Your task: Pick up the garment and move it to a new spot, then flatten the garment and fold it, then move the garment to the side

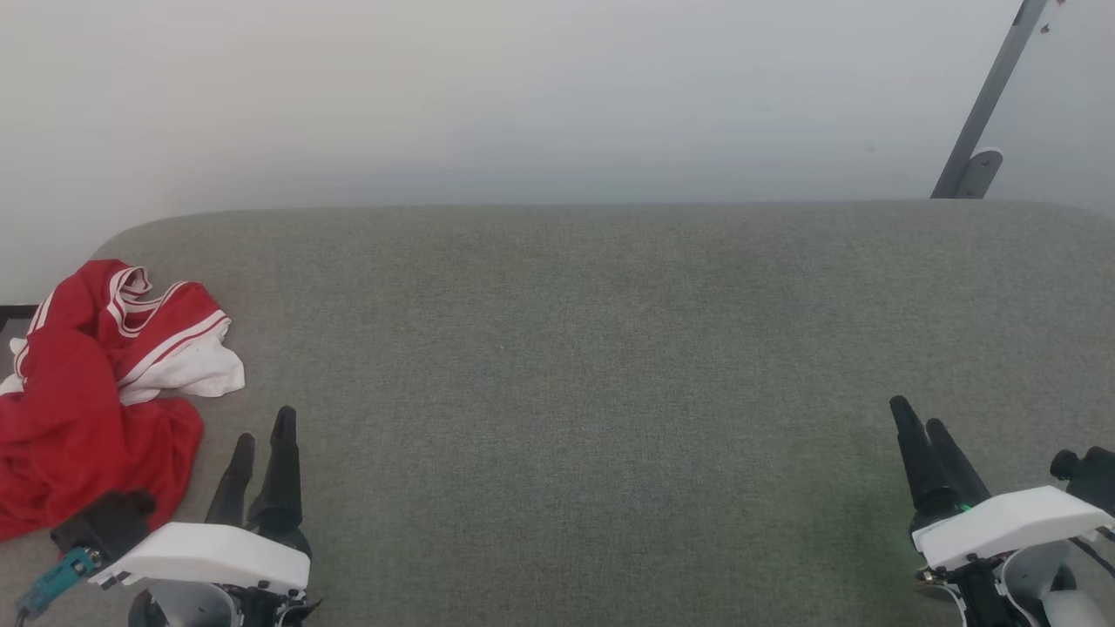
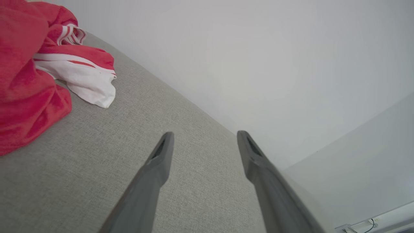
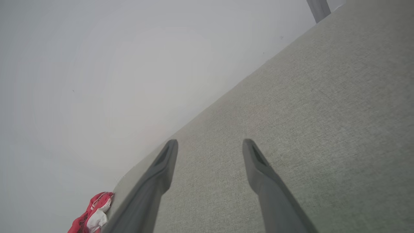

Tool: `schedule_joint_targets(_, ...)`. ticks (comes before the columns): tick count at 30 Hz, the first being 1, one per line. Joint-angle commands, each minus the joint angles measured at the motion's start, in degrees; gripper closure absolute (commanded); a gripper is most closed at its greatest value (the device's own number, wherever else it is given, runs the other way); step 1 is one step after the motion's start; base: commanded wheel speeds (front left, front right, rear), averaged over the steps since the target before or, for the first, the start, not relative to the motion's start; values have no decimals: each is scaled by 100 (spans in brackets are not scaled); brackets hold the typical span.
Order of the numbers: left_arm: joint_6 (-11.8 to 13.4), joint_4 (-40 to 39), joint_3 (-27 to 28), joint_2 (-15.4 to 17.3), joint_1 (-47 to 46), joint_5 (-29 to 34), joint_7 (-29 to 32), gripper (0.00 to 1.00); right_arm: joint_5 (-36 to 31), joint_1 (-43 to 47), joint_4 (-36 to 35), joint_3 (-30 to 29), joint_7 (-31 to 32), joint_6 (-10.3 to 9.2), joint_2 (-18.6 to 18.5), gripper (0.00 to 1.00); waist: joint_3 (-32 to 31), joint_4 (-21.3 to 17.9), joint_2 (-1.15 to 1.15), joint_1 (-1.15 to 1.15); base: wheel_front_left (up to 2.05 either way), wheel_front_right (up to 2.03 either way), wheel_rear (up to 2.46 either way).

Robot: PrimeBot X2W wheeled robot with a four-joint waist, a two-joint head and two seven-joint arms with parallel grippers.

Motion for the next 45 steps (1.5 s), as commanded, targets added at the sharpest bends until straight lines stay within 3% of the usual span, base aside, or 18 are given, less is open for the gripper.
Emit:
schedule_joint_targets(1,-44,-85,21,18,-18,199,-66,0,-127,-82,-101,-14,-53,1,-63,0,0,2,0,0,0,0,0)
schedule_joint_targets(18,-221,-140,119,-40,54,1270,-331,0,-1008,-1,-255,-8,-112,1,-105,0,-11,-19,0,0,0,0,0)
schedule_joint_targets(45,-285,-261,183,-63,129,2618,-687,0,-2124,26,-321,116,-329,2,-247,0,-48,-56,0,0,0,0,0)
